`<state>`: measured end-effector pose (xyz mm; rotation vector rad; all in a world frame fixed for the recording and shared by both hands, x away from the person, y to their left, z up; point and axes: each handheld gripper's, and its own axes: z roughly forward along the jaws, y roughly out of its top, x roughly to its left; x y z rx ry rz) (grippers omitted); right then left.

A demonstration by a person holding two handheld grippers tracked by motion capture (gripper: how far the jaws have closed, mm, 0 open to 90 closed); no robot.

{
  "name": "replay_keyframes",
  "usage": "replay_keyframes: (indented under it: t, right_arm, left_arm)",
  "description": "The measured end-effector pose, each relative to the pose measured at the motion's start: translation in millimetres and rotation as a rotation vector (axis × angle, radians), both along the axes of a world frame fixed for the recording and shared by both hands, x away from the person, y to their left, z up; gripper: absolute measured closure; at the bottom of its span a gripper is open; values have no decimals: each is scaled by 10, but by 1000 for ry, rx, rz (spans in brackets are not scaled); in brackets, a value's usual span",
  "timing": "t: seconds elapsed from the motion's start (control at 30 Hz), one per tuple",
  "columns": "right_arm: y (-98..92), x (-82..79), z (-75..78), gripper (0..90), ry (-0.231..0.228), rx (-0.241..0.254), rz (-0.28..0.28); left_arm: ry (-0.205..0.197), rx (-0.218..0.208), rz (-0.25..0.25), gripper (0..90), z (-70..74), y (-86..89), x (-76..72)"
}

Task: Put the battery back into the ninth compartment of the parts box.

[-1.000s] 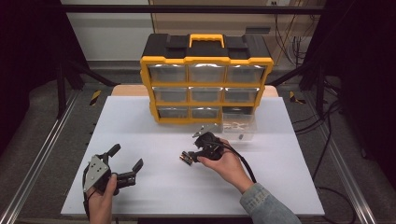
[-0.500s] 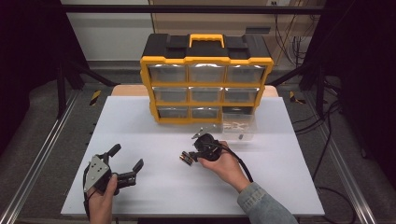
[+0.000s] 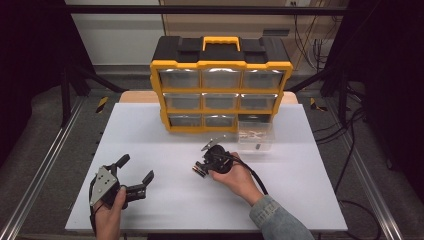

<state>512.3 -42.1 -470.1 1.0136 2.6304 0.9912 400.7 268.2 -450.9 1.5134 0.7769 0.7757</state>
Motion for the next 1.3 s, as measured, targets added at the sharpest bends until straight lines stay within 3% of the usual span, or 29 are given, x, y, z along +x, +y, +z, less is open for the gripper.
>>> replay_keyframes:
  t: [0.13, 0.4, 0.53, 0.7, 0.83, 0.93, 1.0, 1.3]
  right_arm:
    - [16, 15, -43, 744, 0, -24, -3]
    - [40, 14, -88, 765, -22, -26, -4]
    - [20, -29, -85, 766, -76, -34, 12]
    - [-117, -112, 30, 766, -149, 29, 4]
    - [-240, -153, 91, 767, -182, 114, -28]
    - [-267, -170, 122, 766, -201, 94, -15]
    - [-340, -186, 182, 767, -222, 136, -33]
    - [-537, -166, 340, 767, -260, 203, -97]
  left_arm:
    - [0, -1, -4, 19, 0, -9, 1]
    - [1, -1, -12, 19, 3, -15, 3]
    - [3, -3, -7, 19, 1, -6, -2]
    - [6, -9, 0, 19, -9, 18, -5]
    - [0, -11, 18, 19, -12, 26, -3]
    - [-6, -4, 30, 19, -10, 27, -7]
    - [-4, -11, 41, 19, -13, 39, -10]
    - [22, -13, 50, 19, -53, 77, 13]
